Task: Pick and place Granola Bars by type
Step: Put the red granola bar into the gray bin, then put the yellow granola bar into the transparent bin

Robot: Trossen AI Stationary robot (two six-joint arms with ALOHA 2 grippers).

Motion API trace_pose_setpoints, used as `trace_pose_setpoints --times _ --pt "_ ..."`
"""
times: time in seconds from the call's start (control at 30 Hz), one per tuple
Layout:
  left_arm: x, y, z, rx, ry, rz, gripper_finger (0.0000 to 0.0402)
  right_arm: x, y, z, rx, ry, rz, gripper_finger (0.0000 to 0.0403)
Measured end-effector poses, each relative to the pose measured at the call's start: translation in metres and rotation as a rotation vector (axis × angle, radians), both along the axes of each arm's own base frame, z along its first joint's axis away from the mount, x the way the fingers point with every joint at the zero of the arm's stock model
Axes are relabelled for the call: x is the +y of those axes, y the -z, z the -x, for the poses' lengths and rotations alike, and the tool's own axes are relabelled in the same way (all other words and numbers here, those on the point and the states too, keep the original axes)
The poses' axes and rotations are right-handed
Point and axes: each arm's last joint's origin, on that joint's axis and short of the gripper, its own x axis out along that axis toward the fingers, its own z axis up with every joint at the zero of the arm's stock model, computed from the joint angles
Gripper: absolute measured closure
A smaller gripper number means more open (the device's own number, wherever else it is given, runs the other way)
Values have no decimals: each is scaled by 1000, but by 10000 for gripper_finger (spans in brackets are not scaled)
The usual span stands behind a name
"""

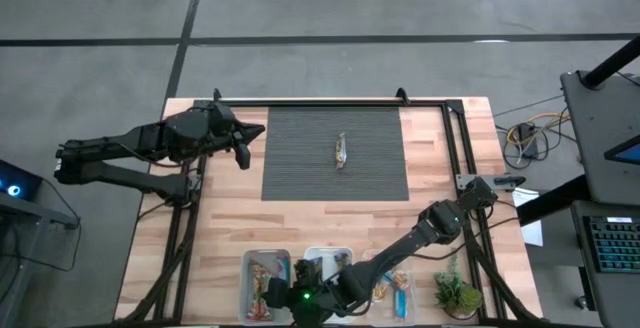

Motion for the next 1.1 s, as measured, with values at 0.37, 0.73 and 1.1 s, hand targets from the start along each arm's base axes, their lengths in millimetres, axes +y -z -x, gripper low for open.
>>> trace_pose_setpoints --times 0.37,0.73,1.1 --pt "0 0 0 0 0 0 402 -1 -1 -1 -8 -15 25 186" --pt "0 0 0 2 1 -5 402 -9 -1 -6 -5 -64 125 187" --pt "0 0 0 3 2 -6 402 -18 1 -11 27 -106 122 289"
